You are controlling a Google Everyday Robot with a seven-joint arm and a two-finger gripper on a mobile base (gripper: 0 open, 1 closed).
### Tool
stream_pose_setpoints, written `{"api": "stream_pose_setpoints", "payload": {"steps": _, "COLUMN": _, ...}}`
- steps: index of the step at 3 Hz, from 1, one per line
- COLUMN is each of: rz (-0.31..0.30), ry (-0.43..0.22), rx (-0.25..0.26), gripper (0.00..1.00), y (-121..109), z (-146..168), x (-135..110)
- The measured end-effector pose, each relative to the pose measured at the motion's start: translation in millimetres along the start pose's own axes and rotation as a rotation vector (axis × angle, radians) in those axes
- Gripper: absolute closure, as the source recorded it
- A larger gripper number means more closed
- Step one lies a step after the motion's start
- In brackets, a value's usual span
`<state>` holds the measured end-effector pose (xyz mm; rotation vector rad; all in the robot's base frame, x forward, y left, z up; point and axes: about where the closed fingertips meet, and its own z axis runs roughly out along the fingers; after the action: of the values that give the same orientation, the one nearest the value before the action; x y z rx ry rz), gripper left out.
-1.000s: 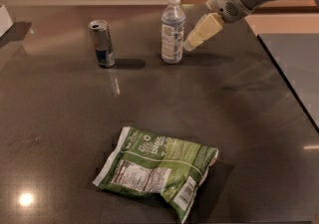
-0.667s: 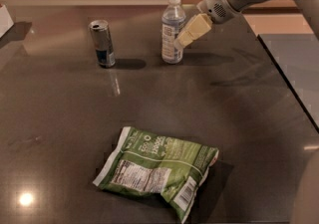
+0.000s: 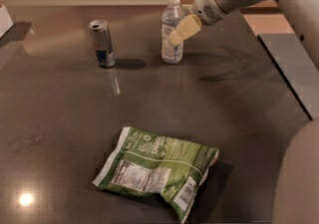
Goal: Move blue plastic bottle near green jalapeno chip bag
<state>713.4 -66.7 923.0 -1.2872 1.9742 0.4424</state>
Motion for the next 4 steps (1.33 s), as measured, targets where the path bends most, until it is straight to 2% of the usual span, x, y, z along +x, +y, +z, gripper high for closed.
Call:
{"api": "stream_pose_setpoints", "payload": {"steps": 1, "rz": 0.01, "ry": -0.014, "rx": 0.004, "gripper": 0.16, "y": -5, "z": 3, "x": -4}}
{"api": "stream_pose_setpoints", "payload": {"steps": 2, "rz": 0.016, "ry": -0.032, "rx": 0.002, "gripper": 0.39, "y": -5, "z": 2, "x": -9}}
{"api": "stream_pose_setpoints", "payload": {"steps": 3, "rz": 0.01, "ry": -0.053, "rx": -0.016, "gripper": 0.62, "y": 0, "z": -4, "x": -13}}
{"api": "stream_pose_setpoints", "payload": {"steps": 4, "rz": 0.003, "ry": -0.085, "rx": -0.054, "gripper": 0.86, "y": 18, "z": -23, "x": -15}}
